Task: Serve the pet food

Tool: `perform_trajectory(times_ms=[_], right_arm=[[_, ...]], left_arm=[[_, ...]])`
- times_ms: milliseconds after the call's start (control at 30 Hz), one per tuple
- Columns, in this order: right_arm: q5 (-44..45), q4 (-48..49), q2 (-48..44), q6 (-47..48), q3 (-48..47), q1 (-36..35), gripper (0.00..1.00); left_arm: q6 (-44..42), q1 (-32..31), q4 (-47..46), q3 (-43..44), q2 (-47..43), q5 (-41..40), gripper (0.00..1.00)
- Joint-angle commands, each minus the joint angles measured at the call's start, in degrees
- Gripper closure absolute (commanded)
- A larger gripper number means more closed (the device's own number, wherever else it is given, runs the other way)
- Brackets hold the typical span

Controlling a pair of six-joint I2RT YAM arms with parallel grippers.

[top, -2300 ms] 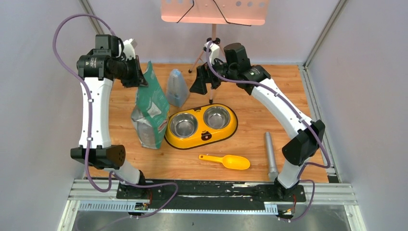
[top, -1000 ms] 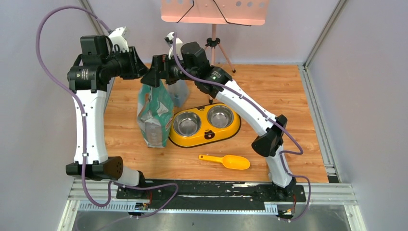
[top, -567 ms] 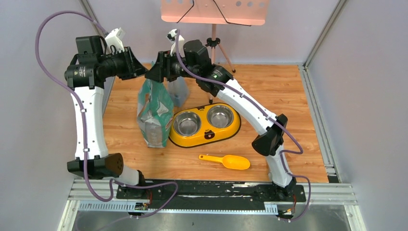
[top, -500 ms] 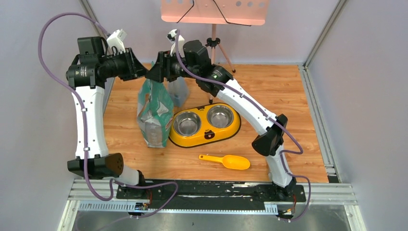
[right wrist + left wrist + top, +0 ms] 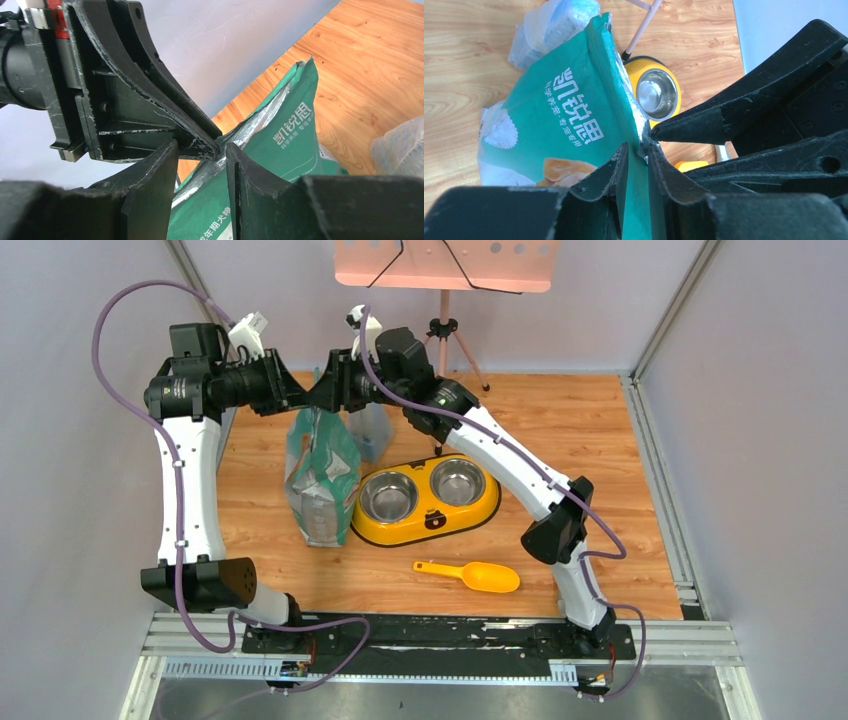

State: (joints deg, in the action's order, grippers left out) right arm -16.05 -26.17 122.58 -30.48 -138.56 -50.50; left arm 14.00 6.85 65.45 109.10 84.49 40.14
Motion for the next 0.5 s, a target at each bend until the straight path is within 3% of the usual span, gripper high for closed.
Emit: perform_trajectory(times_ms=[0, 300, 467], right_arm=[[2.26, 0.55, 0.64, -1.18, 0.53, -0.30, 0.59], [10.07, -0.67, 0.58, -0.58, -0.20, -0.22, 0.52], [1.45, 0.05, 1.87, -1.49, -0.72, -0.17, 0.52]], left_arm=[[0.01, 0.19, -0.35, 0.08, -0.87, -0.32, 0.74], [-0.83, 0.18, -0.15, -0.66, -1.15, -1.69, 0.91], [-0.54, 0.19, -0.35, -0.71, -1.24, -0.69, 1.00]])
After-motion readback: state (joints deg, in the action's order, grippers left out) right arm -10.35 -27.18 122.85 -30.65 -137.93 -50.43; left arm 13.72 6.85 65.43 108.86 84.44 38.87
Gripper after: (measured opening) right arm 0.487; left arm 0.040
